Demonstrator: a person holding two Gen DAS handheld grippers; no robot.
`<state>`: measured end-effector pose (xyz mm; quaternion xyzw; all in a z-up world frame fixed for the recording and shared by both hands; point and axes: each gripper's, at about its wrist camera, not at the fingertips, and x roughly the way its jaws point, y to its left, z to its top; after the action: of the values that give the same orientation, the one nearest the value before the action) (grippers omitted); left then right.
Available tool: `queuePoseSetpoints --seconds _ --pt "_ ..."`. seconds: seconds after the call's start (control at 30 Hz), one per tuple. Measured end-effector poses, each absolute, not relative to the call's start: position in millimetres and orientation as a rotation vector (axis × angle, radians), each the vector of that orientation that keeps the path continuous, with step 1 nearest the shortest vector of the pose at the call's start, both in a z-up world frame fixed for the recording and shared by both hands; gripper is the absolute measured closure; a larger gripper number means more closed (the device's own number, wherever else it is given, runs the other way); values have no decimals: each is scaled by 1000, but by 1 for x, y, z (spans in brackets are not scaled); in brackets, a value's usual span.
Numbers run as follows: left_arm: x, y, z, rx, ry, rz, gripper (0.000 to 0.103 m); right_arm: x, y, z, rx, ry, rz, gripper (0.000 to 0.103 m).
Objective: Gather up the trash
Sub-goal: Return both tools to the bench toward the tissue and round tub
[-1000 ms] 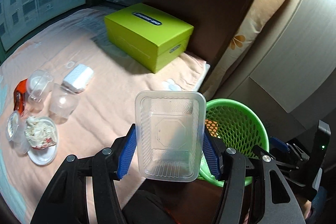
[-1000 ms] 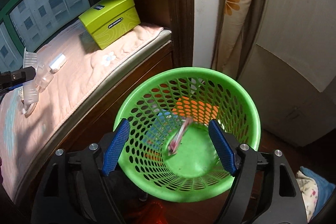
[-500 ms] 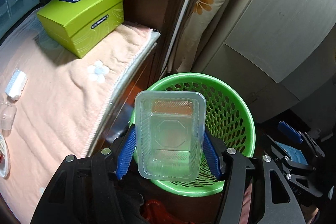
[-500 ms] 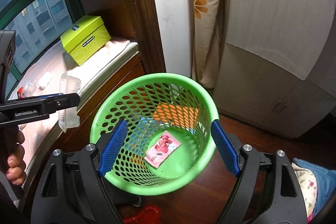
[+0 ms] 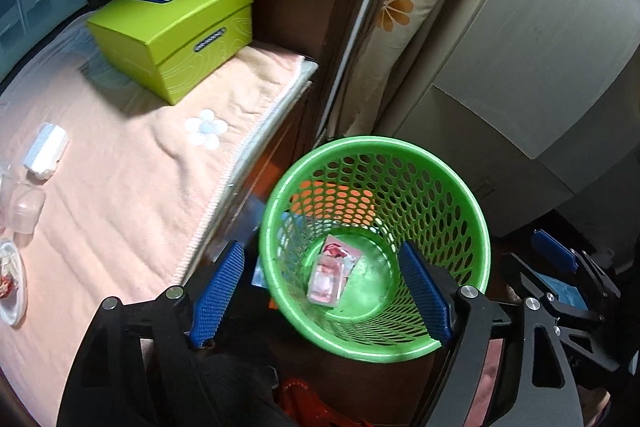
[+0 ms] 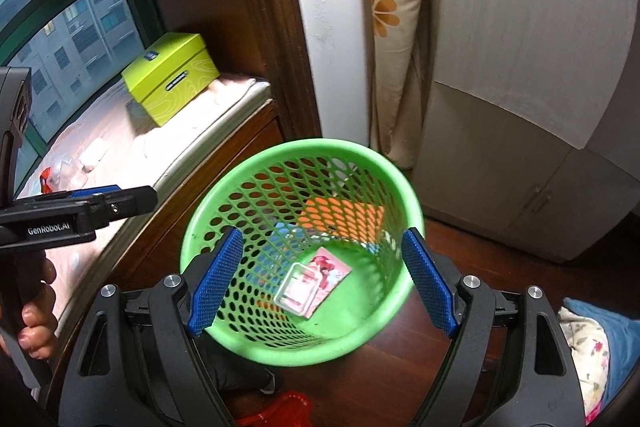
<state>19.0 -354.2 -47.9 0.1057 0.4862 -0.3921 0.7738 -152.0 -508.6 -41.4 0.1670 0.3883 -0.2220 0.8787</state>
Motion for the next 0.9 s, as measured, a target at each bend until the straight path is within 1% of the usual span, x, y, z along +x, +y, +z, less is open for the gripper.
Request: queuePoseSetpoints --seconds 0.47,0.67,0.9 --pt "82 -197 -11 114 948 -532 26 -79 -426 -28 307 811 -256 22" --pt "107 -118 -7 46 942 -382 26 -38 -376 -23 260 814 -134 22" --pt "124 -46 -9 -28 945 -242 26 6 -317 -23 231 821 11 22"
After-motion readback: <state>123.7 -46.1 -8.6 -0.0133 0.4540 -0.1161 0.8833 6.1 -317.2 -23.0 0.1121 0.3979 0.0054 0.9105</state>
